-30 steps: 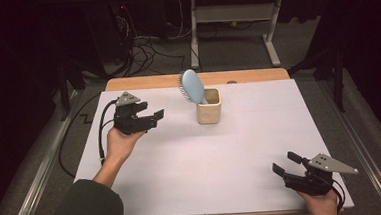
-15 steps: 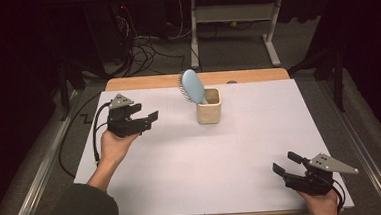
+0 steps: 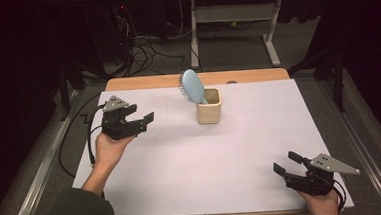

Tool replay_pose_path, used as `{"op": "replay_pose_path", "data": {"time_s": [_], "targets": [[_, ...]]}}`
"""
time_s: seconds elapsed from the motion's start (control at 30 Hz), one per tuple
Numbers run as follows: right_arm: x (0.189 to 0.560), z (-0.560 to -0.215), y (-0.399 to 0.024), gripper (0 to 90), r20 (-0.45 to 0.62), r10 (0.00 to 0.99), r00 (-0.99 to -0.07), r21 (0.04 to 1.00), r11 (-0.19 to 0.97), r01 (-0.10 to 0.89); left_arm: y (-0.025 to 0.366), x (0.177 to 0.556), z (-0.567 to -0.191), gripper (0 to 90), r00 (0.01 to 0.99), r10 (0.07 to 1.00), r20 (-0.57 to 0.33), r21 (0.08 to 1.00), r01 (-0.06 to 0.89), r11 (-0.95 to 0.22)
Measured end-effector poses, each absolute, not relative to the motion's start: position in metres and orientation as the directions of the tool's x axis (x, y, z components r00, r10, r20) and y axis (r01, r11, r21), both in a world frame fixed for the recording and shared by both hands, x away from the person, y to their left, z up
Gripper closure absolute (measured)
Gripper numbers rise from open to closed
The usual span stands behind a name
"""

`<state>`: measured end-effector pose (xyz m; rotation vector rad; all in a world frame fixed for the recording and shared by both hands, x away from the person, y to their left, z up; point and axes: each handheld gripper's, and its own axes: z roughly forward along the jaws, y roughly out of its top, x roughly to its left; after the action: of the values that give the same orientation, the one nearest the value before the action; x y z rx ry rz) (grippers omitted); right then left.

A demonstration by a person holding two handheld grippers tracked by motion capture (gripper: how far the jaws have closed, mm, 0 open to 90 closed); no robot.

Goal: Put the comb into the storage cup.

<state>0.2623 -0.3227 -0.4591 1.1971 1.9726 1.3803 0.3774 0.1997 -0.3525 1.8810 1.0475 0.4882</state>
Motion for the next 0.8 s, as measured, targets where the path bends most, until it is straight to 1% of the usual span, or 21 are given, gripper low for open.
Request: {"op": "replay_pose_path", "data": {"time_s": [0.8], "targets": [[0.262, -0.459, -0.324, 26.7, 0.117, 0.844, -0.524, 0.911, 0.118, 0.394, 0.222, 0.351, -0.352, 29.3, 0.543, 0.835, -0.087, 0.867, 0.454, -0.205]]}}
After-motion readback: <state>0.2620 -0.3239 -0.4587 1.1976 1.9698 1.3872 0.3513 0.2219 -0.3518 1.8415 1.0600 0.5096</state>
